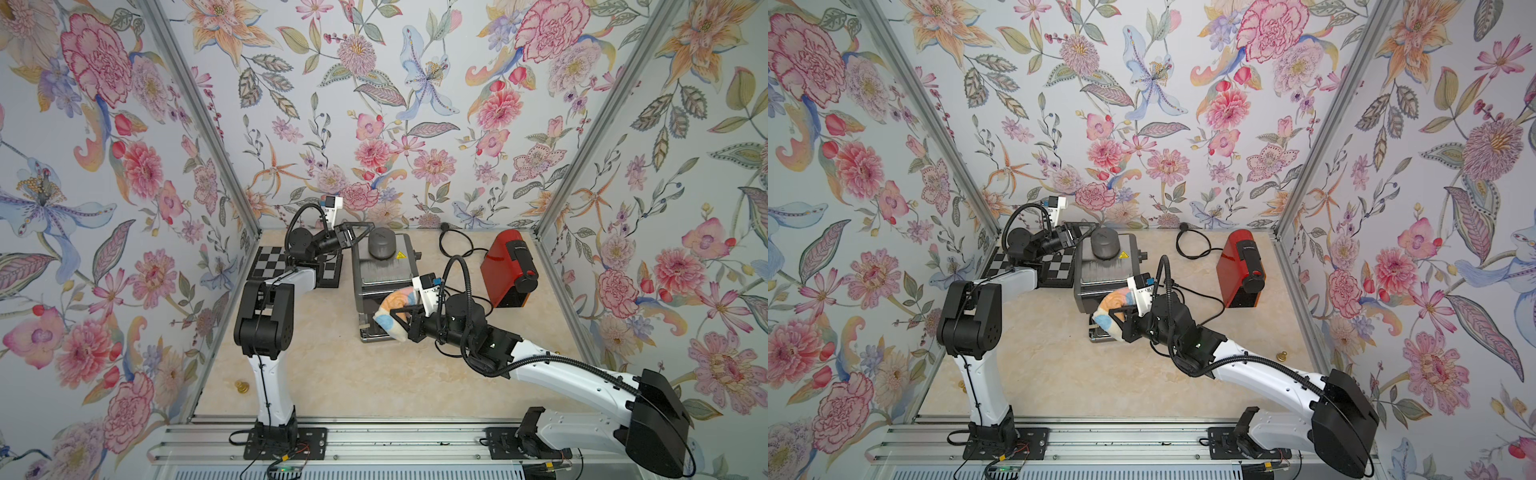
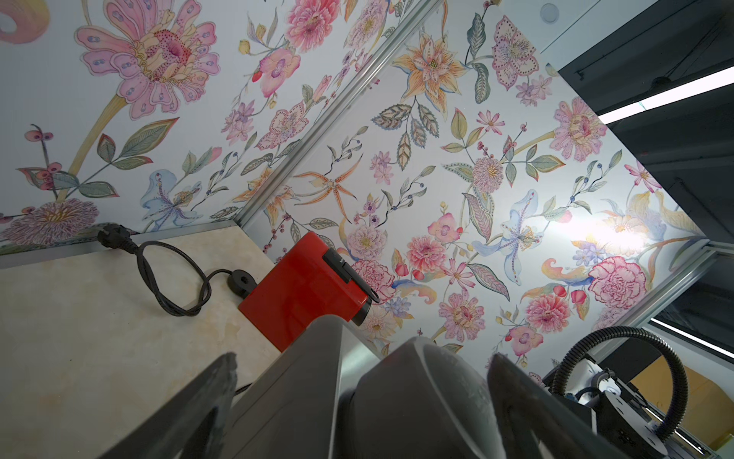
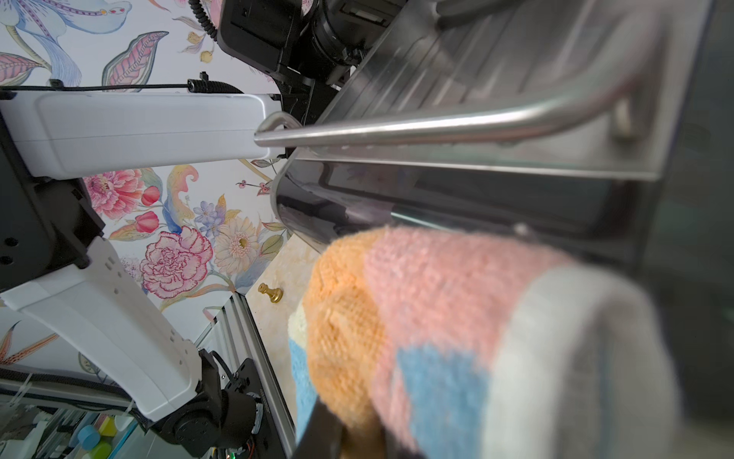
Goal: Wipe the surface of a coffee machine
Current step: Adjust the coffee machine at the center of the board.
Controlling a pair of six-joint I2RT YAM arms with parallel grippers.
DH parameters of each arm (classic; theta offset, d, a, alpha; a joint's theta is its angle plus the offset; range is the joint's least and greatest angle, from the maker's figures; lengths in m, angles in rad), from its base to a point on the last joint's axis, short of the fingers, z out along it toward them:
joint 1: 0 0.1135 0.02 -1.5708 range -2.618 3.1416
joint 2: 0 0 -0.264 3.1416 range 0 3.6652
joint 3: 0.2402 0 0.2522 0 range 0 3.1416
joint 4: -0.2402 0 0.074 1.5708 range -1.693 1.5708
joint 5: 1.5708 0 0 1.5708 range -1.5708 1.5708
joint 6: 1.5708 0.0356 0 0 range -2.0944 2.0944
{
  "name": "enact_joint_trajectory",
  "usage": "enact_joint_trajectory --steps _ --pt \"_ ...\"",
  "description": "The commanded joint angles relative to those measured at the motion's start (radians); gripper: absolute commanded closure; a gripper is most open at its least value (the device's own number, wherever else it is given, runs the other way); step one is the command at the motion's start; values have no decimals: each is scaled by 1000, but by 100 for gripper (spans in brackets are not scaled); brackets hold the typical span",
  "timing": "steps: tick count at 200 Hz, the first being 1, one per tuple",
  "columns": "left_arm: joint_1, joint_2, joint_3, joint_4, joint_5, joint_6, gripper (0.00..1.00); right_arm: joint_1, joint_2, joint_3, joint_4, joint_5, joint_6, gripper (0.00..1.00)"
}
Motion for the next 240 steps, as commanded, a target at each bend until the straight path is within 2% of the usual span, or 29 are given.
enact_joint_trajectory --steps 1,32,55,88,136,170,217,240 --pt "-15 -92 -99 -44 42 53 1 -61 13 -13 65 52 6 100" --pt "-60 -178 -169 -215 27 207 1 -120 -19 -25 40 26 -11 100" --pt "-105 -207 -196 -262 12 248 1 -175 -46 -43 28 -7 -19 100" --pt "-162 -246 -226 -301 -14 278 1 -264 -57 -49 31 -114 -27 100" --pt "-255 -355 -246 -589 -105 478 1 -399 -22 -24 43 -316 -41 100" --pt "-322 -405 -254 -669 -150 514 1 -439 19 -12 53 -414 -52 100" --pt "-355 -427 -250 -714 -172 517 1 -483 8 -34 32 -428 -66 100" --pt "-361 -473 -235 -804 -204 565 1 -510 -11 -39 -22 -451 -100 100"
